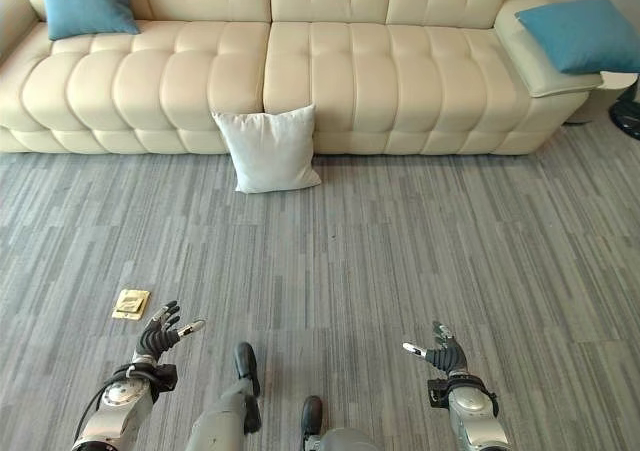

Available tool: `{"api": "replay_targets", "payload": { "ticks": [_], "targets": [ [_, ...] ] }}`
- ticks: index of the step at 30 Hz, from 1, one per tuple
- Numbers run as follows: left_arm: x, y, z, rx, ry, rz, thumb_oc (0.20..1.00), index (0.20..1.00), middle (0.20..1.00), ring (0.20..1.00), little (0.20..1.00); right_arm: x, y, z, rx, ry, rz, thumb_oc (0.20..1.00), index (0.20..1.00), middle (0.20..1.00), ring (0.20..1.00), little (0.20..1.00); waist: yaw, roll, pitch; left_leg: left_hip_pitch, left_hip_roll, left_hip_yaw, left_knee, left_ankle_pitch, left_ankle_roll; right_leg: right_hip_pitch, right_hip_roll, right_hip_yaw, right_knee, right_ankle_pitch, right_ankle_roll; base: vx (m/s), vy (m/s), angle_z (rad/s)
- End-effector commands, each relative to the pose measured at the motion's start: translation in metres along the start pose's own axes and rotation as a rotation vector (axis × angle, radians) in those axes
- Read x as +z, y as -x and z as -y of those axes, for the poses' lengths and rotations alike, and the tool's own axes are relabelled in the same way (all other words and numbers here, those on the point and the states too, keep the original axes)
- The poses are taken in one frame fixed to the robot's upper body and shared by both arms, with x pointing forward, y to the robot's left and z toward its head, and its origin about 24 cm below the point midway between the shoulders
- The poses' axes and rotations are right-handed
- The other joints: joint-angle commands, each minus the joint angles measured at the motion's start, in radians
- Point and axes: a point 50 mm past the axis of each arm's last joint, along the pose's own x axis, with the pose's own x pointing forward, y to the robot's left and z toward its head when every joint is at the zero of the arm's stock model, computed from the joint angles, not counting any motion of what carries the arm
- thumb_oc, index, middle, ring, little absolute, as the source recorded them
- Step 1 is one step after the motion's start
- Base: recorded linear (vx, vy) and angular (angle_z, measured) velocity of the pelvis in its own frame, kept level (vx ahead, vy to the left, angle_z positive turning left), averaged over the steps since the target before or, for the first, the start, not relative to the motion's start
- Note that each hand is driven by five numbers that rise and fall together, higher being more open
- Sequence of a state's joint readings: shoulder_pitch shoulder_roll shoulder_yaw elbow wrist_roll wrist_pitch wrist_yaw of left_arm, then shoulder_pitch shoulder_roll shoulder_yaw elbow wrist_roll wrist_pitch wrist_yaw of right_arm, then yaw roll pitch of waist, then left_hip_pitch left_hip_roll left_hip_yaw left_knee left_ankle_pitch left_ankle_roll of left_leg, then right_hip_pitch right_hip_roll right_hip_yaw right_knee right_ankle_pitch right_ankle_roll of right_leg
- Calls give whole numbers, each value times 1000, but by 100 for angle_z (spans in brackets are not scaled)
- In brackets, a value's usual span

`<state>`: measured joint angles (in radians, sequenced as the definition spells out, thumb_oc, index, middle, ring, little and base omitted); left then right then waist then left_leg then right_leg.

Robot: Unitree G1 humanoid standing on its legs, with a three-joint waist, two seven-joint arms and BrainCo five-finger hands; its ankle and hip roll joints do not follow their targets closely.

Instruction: Pick up all the scattered cushions and arrange them neatly on the sofa.

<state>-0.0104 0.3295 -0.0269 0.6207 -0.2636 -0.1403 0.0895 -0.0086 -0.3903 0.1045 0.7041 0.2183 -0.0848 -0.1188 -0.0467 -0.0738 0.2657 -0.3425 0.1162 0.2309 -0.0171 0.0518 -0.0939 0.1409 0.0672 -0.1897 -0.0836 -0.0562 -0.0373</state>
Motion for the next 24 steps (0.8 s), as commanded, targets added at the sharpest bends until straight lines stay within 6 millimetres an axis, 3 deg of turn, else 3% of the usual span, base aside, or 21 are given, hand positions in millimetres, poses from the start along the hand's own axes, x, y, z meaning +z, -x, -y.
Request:
{"api": "replay_targets", "payload": {
  "ticks": [1,3,4,6,9,11,12,13,15,17,20,21,22,24],
  "targets": [
    [14,0,-14,47,-6,74,1000,1000,1000,1000,1000,0,6,24,-65,8,33,1000,1000,1000,1000,1000,39,9,-29,34,32,-8,-1,49,-17,41,-130,6,78,-137,136,781,346,-1],
    [12,2,-16,41,-19,65,1000,1000,1000,1000,1000,-3,7,21,-46,19,23,1000,1000,1000,1000,1000,51,13,-50,40,38,-47,29,76,-17,94,-140,46,97,-160,146,777,410,-29],
    [11,2,-18,34,-48,58,1000,1000,1000,1000,1000,-7,8,15,-32,12,13,1000,1000,1000,1000,1000,50,-2,-68,41,21,-50,77,74,-1,87,-172,65,145,-146,160,556,362,-65],
    [12,3,-21,32,-74,59,1000,1000,1000,1000,1000,-5,8,6,-3,-1,20,1000,1000,1000,1000,1000,53,-24,-76,67,-4,-31,96,37,26,41,-211,81,249,-60,190,402,330,-43],
    [16,3,-28,53,-85,73,1000,1000,1000,1000,1000,6,5,-7,31,-10,58,1000,1000,1000,1000,1000,51,-32,-62,140,-32,0,90,-20,66,-77,-252,85,439,78,218,259,244,-26],
    [19,2,-27,52,-85,88,1000,1000,1000,1000,1000,12,3,-10,40,-10,76,1000,1000,1000,1000,1000,42,-13,-49,198,-32,1,67,-43,78,-167,-247,64,489,78,199,263,187,1],
    [19,1,-27,54,-81,87,1000,1000,1000,1000,1000,13,2,-10,41,-11,81,1000,1000,1000,1000,1000,33,-3,-41,222,-38,-9,59,-55,81,-207,-230,57,490,51,192,378,184,15],
    [21,0,-26,55,-65,91,1000,1000,1000,1000,1000,20,1,-9,43,-19,103,1000,1000,1000,1000,1000,16,11,-22,267,-49,-23,48,-83,82,-274,-209,30,416,2,180,303,125,10],
    [20,0,-25,54,-61,90,1000,1000,1000,1000,1000,23,0,-9,44,-19,112,1000,1000,1000,1000,1000,9,12,-12,287,-57,-29,49,-97,84,-298,-205,14,369,-1,175,265,47,22],
    [17,1,-24,54,-50,80,1000,1000,1000,1000,1000,26,-1,-7,40,-18,122,1000,1000,1000,1000,1000,-9,12,4,349,-76,-42,44,-143,80,-333,-201,-17,216,21,185,374,-13,31],
    [16,0,-23,57,-42,75,1000,1000,1000,1000,1000,28,-2,-7,39,-11,128,1000,1000,1000,1000,1000,-16,15,14,382,-84,-52,60,-182,74,-365,-211,-47,130,61,202,328,-65,1],
    [16,0,-21,51,-40,79,1000,1000,1000,1000,1000,30,-2,-6,40,-2,132,1000,1000,1000,1000,1000,-23,18,19,405,-81,-64,90,-223,66,-391,-237,-74,82,84,214,689,-295,28],
    [11,3,-20,51,-29,73,1000,1000,1000,1000,1000,30,-1,-6,50,9,136,1000,1000,1000,1000,1000,-42,14,17,459,-76,-101,120,-282,52,-433,-276,-10,109,115,227,680,-295,31],
    [6,6,-21,47,-30,58,1000,1000,1000,1000,1000,29,0,-5,57,9,131,1000,1000,1000,1000,1000,-45,14,11,486,-70,-108,124,-303,46,-423,-277,5,117,122,230,417,-191,49]
  ]
}}
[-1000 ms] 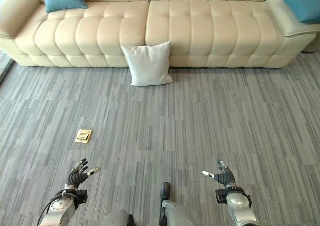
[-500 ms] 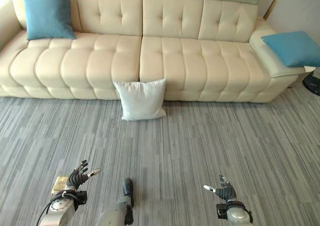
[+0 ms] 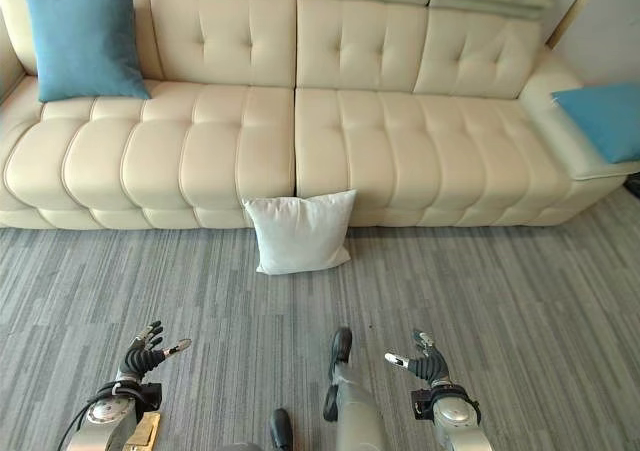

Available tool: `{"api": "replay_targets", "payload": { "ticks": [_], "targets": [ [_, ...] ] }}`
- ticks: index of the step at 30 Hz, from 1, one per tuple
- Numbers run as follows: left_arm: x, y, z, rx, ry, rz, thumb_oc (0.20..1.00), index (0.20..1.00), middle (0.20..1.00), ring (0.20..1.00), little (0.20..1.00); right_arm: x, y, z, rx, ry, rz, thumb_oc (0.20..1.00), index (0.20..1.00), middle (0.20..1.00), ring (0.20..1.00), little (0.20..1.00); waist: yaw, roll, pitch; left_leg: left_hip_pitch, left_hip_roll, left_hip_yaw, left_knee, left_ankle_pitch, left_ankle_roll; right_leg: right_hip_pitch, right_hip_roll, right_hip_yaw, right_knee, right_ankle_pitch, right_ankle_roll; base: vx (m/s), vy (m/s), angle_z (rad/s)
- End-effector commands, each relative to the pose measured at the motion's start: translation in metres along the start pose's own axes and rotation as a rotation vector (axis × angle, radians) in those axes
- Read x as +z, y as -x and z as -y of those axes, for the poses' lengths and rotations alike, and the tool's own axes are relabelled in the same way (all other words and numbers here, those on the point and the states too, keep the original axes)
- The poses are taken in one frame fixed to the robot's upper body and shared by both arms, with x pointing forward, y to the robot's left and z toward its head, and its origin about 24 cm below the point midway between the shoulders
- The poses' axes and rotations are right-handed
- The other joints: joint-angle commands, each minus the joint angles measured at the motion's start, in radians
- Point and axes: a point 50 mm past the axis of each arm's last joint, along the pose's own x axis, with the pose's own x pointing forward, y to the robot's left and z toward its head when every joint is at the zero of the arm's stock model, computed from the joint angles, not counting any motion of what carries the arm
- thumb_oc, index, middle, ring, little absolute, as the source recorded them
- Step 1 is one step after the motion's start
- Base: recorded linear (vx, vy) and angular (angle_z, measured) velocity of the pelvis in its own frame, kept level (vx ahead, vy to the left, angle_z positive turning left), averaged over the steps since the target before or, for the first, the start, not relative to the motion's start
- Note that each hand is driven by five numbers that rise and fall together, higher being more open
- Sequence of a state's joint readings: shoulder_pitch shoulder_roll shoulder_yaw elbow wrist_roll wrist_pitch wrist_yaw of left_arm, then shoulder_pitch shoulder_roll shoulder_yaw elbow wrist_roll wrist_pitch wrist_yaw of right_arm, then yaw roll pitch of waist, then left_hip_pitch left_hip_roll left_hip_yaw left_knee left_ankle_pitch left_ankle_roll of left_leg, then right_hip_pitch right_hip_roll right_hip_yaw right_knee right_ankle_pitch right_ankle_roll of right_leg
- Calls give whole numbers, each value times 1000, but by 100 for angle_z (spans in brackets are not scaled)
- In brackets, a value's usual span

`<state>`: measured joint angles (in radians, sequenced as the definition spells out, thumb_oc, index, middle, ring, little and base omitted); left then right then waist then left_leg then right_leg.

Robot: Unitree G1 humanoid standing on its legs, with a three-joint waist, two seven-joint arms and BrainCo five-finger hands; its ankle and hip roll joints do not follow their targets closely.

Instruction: Pick up all the scattered cushions and arrange them neatly on the sofa.

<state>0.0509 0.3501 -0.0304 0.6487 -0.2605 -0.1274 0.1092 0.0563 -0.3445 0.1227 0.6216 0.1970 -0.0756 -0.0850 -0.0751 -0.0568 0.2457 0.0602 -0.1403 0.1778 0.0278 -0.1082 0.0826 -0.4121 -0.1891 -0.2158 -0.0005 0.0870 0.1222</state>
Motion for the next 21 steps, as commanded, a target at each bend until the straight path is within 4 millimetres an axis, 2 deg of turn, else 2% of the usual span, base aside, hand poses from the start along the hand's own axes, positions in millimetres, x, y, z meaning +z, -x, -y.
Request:
{"api": "replay_targets", "payload": {
  "ticks": [1,3,4,6,8,9,11,12,14,15,16,19,20,21],
  "targets": [
    [29,-3,-7,3,13,145,1000,1000,1000,1000,1000,36,-10,17,-24,30,131,1000,1000,1000,1000,1000,-17,-3,25,94,189,-58,87,-147,-135,133,-22,30,43,-7,65,396,-227,38],
    [24,-2,-7,9,30,125,1000,1000,1000,1000,1000,37,-10,20,-25,56,132,1000,1000,1000,1000,1000,-22,8,16,101,221,-70,123,-116,-153,144,-8,24,69,-4,49,300,-219,15],
    [24,-2,-7,8,30,125,1000,1000,1000,1000,1000,37,-10,20,-25,56,132,1000,1000,1000,1000,1000,-22,9,16,101,221,-71,123,-117,-153,144,-8,24,69,-4,49,289,-269,15],
    [20,-2,1,-4,78,111,1000,1000,1000,1000,1000,33,-6,31,-48,72,129,1000,1000,1000,1000,1000,-30,26,4,47,291,-76,251,24,-199,179,36,8,79,-44,4,294,-345,13],
    [21,-3,9,-23,109,107,1000,1000,1000,1000,1000,23,-4,41,-85,70,83,1000,1000,1000,1000,1000,-33,24,6,-11,335,-39,349,104,-195,242,59,-15,68,-99,-35,260,-300,-4],
    [21,-3,9,-22,109,107,1000,1000,1000,1000,1000,23,-4,41,-85,70,83,1000,1000,1000,1000,1000,-34,21,4,-14,332,-39,347,108,-194,240,56,-16,67,-97,-34,224,-199,2],
    [21,-4,13,-33,121,102,1000,1000,1000,1000,1000,22,-3,45,-100,63,74,1000,1000,1000,1000,1000,-26,16,9,-65,306,-36,340,68,-177,276,59,-13,58,-122,-40,181,-97,-1],
    [20,-4,15,-44,117,98,1000,1000,1000,1000,1000,18,-2,48,-110,57,64,1000,1000,1000,1000,1000,-25,16,13,-90,306,-21,312,46,-172,297,58,-21,53,-134,-36,216,-95,-10],
    [23,-4,15,-53,114,108,1000,1000,1000,1000,1000,16,0,51,-124,34,60,1000,1000,1000,1000,1000,-22,12,15,-128,324,21,235,37,-175,327,49,-30,45,-152,-32,257,-44,-1],
    [24,-3,13,-52,104,119,1000,1000,1000,1000,1000,18,0,53,-135,21,69,1000,1000,1000,1000,1000,-6,11,23,-172,324,23,166,80,-188,364,59,-34,41,-168,-31,243,-16,14],
    [24,-3,13,-51,103,119,1000,1000,1000,1000,1000,18,0,53,-135,21,69,1000,1000,1000,1000,1000,-7,11,23,-170,324,22,164,80,-188,365,59,-35,41,-169,-31,248,-6,15],
    [21,0,11,-46,98,111,1000,1000,1000,1000,1000,20,0,49,-128,17,78,1000,1000,1000,1000,1000,23,18,29,-215,297,-25,97,142,-206,421,83,-25,33,-191,-34,235,33,-21],
    [20,0,11,-46,99,105,1000,1000,1000,1000,1000,21,-1,47,-123,18,83,1000,1000,1000,1000,1000,32,18,27,-236,285,-43,88,155,-208,438,88,-19,28,-196,-33,368,133,-11],
    [16,3,11,-49,101,95,1000,1000,1000,1000,1000,23,-1,43,-106,26,92,1000,1000,1000,1000,1000,45,15,24,-229,270,-68,87,138,-206,466,89,6,28,-211,-26,377,193,2]
  ]
}}
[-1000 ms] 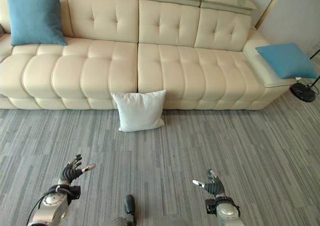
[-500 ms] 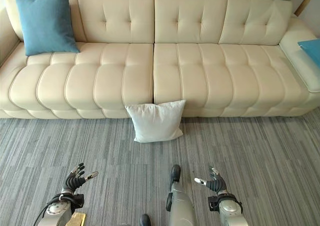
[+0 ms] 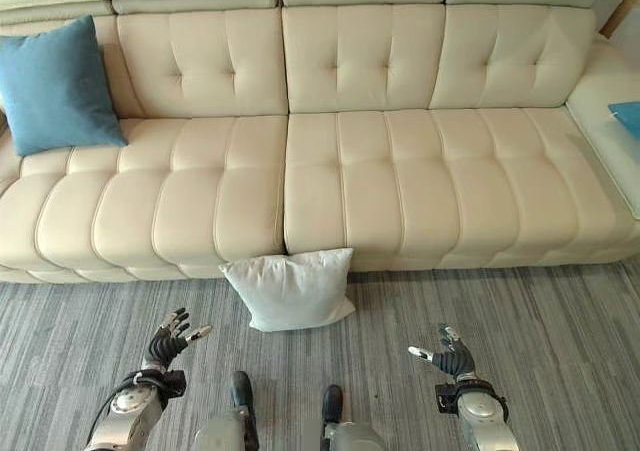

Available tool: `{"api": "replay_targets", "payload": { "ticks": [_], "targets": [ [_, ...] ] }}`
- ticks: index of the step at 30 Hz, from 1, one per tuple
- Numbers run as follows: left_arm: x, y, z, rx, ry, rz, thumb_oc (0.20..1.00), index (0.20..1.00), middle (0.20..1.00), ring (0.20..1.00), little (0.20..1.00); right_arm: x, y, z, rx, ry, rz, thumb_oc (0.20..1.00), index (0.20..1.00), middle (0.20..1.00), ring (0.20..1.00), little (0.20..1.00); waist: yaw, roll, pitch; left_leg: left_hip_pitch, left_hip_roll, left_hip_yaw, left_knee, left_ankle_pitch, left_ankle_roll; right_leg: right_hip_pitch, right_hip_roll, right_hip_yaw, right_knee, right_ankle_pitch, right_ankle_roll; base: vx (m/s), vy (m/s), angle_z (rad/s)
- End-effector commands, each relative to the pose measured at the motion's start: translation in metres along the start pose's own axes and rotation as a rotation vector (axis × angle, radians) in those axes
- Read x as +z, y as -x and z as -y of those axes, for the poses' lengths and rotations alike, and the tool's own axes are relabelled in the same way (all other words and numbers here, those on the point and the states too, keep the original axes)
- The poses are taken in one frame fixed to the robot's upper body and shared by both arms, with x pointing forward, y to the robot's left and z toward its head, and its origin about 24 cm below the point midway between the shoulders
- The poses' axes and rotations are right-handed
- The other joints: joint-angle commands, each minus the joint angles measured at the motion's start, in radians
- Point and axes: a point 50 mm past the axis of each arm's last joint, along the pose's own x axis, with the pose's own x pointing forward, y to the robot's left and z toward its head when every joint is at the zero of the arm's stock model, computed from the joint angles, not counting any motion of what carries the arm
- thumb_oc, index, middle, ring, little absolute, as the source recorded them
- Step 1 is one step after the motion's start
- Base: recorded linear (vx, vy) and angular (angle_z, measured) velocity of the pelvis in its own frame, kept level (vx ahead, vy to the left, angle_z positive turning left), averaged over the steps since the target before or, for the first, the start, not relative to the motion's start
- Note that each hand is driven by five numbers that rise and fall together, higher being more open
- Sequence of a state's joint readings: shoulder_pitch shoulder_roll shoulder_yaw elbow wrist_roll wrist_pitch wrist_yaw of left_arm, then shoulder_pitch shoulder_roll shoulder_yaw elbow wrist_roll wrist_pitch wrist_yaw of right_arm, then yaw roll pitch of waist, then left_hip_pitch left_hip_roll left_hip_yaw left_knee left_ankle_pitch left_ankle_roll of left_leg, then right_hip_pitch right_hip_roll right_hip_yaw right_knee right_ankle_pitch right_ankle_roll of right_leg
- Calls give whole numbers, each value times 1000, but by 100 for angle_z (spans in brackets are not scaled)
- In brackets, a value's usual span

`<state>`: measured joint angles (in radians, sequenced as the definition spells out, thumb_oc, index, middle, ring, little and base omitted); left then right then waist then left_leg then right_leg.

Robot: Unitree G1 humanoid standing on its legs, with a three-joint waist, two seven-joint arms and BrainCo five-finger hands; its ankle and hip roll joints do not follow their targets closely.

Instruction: Pick up all the scattered cushions and arrange them neatly on the sofa.

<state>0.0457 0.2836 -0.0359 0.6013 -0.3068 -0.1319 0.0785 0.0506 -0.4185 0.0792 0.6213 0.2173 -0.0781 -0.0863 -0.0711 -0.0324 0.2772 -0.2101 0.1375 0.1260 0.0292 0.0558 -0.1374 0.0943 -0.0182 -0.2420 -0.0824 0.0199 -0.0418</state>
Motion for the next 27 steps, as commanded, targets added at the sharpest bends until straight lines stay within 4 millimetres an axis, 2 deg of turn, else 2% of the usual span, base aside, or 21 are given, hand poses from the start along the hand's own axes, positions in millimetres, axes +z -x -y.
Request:
{"api": "replay_targets", "payload": {
  "ticks": [1,5,6,7,9,10,11,14,15,18,20,24,27],
  "targets": [
    [8,4,-15,21,-11,54,1000,1000,1000,1000,1000,17,-1,8,-15,9,81,1000,1000,1000,1000,1000,44,-8,-13,49,-18,-31,82,-36,21,-37,-85,42,116,-143,143,364,238,-17],
    [10,7,-20,21,-14,65,1000,1000,1000,1000,1000,25,-2,-1,20,29,114,1000,1000,1000,1000,1000,59,-17,-31,85,-48,-18,84,-86,58,-43,-123,76,158,-135,172,199,211,-71],
    [12,6,-22,28,-12,70,1000,1000,1000,1000,1000,29,-3,-6,35,24,127,1000,1000,1000,1000,1000,65,-19,-29,94,-55,-8,85,-99,70,-64,-133,86,199,-129,182,130,263,-54],
    [17,5,-27,42,-20,86,1000,1000,1000,1000,1000,37,-5,-14,60,25,155,1000,1000,1000,1000,1000,64,-18,-16,111,-59,5,88,-115,94,-131,-145,110,306,-101,204,73,179,-41],
    [20,4,-29,54,-26,98,1000,1000,1000,1000,1000,43,-6,-18,72,21,178,1000,1000,1000,1000,1000,68,-17,-11,116,-64,14,91,-128,104,-168,-149,121,349,-97,214,49,127,-45],
    [20,4,-30,60,-23,100,1000,1000,1000,1000,1000,47,-7,-23,87,14,190,1000,1000,1000,1000,1000,70,-15,-8,126,-67,18,90,-139,111,-193,-158,116,374,-89,216,144,124,-39],
    [19,4,-31,70,-15,98,1000,1000,1000,1000,1000,51,-8,-26,103,18,204,1000,1000,1000,1000,1000,68,-11,-6,153,-75,24,86,-155,115,-232,-170,88,349,-73,208,129,73,-36],
    [19,4,-30,71,-3,99,1000,1000,1000,1000,1000,54,-9,-26,105,19,211,1000,1000,1000,1000,1000,55,-7,2,174,-87,13,89,-172,116,-257,-160,92,291,-59,202,166,-8,-23],
    [19,3,-29,66,-11,99,1000,1000,1000,1000,1000,53,-9,-23,102,11,209,1000,1000,1000,1000,1000,43,-12,8,183,-98,-7,106,-189,112,-248,-154,125,235,-61,208,155,-50,14],
    [18,3,-27,57,-18,93,1000,1000,1000,1000,1000,52,-9,-23,104,14,206,1000,1000,1000,1000,1000,43,-15,7,182,-103,-12,113,-195,111,-237,-151,128,222,-62,203,91,-78,48],
    [15,2,-29,62,-21,78,1000,1000,1000,1000,1000,54,-11,-20,100,63,203,1000,1000,1000,1000,1000,49,-22,7,168,-95,-19,125,-189,97,-225,-148,111,210,-62,189,60,-160,35],
    [15,-4,-32,101,4,63,1000,1000,1000,1000,1000,66,-17,-11,72,160,234,1000,1000,1000,1000,1000,56,-21,30,116,-77,-48,137,-174,76,-247,-146,81,215,-72,174,-43,-146,24],
    [30,-15,-33,130,16,99,1000,1000,1000,1000,1000,84,-25,-9,45,220,271,1000,1000,1000,1000,1000,66,-14,73,35,-70,-65,158,-156,61,-316,-153,65,246,-75,166,-173,-121,20]
  ]
}}
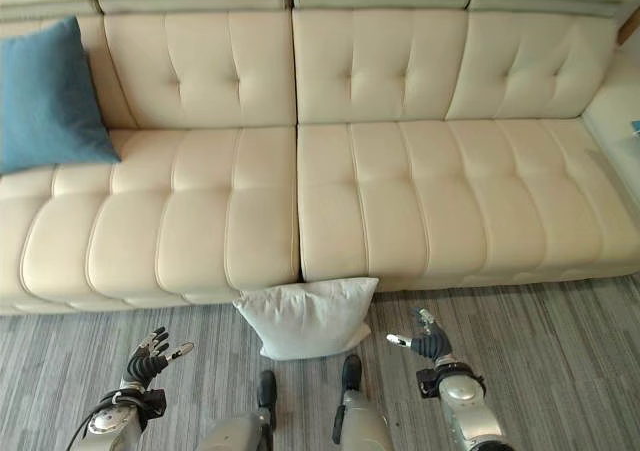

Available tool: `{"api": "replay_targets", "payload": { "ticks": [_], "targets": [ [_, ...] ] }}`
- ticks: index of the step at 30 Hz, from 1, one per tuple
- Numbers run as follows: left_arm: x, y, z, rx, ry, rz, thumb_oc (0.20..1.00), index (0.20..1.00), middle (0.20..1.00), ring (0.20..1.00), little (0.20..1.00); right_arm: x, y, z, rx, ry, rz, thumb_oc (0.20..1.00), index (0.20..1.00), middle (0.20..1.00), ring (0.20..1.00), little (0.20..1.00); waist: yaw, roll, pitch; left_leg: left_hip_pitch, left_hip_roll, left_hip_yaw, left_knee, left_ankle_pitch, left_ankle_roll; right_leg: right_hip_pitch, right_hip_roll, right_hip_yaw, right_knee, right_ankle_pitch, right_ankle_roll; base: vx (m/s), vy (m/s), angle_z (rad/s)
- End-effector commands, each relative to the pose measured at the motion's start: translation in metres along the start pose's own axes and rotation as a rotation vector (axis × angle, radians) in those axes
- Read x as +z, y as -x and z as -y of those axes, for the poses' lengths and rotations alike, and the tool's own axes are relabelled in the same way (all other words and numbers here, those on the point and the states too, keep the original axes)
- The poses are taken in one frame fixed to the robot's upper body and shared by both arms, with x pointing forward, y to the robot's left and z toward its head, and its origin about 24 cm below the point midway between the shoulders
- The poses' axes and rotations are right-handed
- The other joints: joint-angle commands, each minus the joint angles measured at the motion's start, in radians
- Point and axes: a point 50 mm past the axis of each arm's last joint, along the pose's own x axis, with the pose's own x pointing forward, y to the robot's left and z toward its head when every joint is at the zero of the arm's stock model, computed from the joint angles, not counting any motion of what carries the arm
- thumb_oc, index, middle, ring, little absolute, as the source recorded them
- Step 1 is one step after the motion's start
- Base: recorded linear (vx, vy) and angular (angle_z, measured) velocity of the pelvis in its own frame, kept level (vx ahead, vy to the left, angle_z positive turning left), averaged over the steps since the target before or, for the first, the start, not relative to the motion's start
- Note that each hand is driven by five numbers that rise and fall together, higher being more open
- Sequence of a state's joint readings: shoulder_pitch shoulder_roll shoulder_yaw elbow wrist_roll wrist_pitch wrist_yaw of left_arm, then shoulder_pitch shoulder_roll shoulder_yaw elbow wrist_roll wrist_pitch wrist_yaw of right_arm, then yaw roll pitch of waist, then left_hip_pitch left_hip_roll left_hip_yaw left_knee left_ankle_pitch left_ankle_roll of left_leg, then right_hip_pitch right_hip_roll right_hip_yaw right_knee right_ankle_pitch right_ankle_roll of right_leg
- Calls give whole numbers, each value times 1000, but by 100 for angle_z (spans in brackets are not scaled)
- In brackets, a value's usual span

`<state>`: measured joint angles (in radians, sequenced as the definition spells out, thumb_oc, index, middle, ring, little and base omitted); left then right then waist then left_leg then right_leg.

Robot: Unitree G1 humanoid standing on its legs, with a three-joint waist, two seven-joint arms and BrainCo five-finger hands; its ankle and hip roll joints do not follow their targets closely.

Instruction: Pick up all the scattered cushions and arrange them neatly on the sofa.

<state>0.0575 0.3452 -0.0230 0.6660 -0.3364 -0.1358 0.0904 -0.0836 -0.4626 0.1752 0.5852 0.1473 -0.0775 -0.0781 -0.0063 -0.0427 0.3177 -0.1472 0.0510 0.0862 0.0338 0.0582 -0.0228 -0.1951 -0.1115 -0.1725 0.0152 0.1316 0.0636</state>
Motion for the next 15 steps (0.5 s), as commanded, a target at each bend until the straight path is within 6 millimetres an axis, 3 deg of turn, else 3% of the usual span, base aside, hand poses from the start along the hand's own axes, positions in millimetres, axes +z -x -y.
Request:
{"api": "replay_targets", "payload": {
  "ticks": [1,4,7,8,10,11,12,15],
  "targets": [
    [52,-21,-4,56,41,175,1000,1000,1000,1000,1000,35,-17,14,-51,107,108,1000,1000,1000,1000,1000,2,-1,53,-64,21,-30,161,-152,-58,-66,-62,-7,168,-189,58,-191,-92,18],
    [84,-33,-5,78,22,256,1000,1000,1000,1000,1000,54,-30,26,-113,125,132,1000,1000,1000,1000,1000,-4,7,88,-173,34,-34,193,-139,-67,-185,-68,-5,231,-196,49,-190,-79,14],
    [124,-45,-8,139,14,346,1000,1000,1000,1000,1000,86,-44,38,-191,72,190,1000,1000,1000,1000,1000,-20,11,136,-312,40,-27,239,-122,-70,-332,-71,-3,294,-192,48,-177,-69,9],
    [149,-48,-10,172,37,414,1000,1000,1000,1000,1000,109,-51,51,-254,39,230,1000,1000,1000,1000,1000,-25,18,163,-392,52,-28,285,-151,-80,-418,-71,9,345,-221,55,-167,-73,10],
    [177,-49,-16,213,67,482,1000,1000,1000,1000,1000,136,-55,64,-314,3,291,1000,1000,1000,1000,1000,-35,21,195,-498,65,-26,337,-152,-85,-521,-74,23,393,-222,55,-141,-37,0],
    [177,-49,-16,214,69,484,1000,1000,1000,1000,1000,137,-55,64,-314,2,293,1000,1000,1000,1000,1000,-36,21,193,-505,65,-26,341,-153,-85,-528,-74,24,396,-223,55,-126,-22,-1],
    [199,-49,-22,238,75,535,1000,1000,1000,1000,1000,160,-56,75,-362,-27,345,1000,1000,1000,1000,1000,-42,25,202,-616,75,-34,396,-157,-87,-634,-79,35,450,-229,55,-78,-35,1],
    [227,-45,-27,261,49,609,1000,1000,1000,1000,1000,193,-55,87,-413,-92,426,1000,1000,1000,1000,1000,-49,34,202,-766,88,-42,479,-173,-85,-779,-82,56,533,-248,54,-47,-14,-5]
  ]
}}
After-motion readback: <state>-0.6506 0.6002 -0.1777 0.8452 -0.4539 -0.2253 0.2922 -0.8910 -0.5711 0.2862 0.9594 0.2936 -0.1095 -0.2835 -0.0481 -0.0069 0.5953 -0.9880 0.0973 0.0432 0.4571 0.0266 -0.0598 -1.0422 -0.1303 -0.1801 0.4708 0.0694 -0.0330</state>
